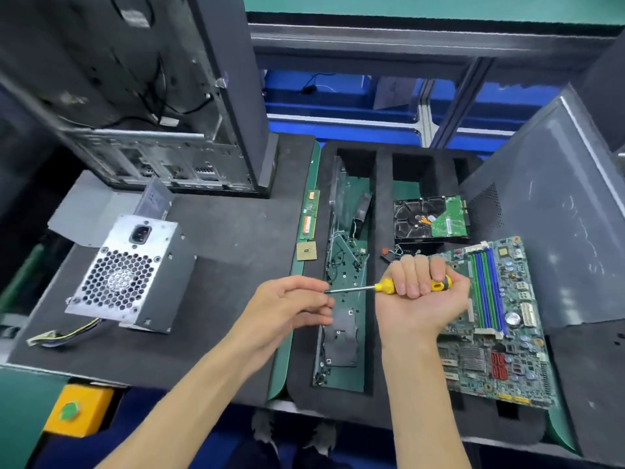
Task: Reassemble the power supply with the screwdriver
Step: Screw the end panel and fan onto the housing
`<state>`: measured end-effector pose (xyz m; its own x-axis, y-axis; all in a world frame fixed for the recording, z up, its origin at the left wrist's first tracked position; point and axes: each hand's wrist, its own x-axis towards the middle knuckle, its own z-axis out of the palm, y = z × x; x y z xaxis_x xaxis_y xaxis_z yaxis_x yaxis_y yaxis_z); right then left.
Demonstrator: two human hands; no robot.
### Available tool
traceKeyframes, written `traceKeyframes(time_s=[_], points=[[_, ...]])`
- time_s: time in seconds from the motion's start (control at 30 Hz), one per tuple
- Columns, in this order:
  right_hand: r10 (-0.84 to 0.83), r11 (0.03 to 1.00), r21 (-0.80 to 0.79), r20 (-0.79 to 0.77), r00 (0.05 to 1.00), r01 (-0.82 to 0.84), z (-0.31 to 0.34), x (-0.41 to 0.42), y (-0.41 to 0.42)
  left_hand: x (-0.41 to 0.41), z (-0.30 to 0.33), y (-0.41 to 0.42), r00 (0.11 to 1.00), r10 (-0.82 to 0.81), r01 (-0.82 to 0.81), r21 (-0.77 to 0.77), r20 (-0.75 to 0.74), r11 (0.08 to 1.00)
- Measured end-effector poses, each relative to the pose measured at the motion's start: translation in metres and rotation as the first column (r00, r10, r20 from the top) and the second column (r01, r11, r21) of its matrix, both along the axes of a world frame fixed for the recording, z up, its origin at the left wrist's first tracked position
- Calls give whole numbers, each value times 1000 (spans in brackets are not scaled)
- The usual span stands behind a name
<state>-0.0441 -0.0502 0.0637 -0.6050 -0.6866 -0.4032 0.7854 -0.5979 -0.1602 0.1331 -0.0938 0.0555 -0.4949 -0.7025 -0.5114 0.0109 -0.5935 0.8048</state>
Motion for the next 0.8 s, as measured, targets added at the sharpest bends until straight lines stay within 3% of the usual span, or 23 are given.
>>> traceKeyframes(time_s=[0.23,0.43,0.8], points=[[58,997,-46,10,998,-57,15,37,-19,39,12,-5,988,137,-134,38,-72,990],[39,998,-44,-18,999,-40,33,76,-29,77,26,-13,986,138,-140,-15,-90,990],[-21,1000,8,-149,989,23,66,160,-41,149,38,-33,991,115,-131,-308,-70,942]])
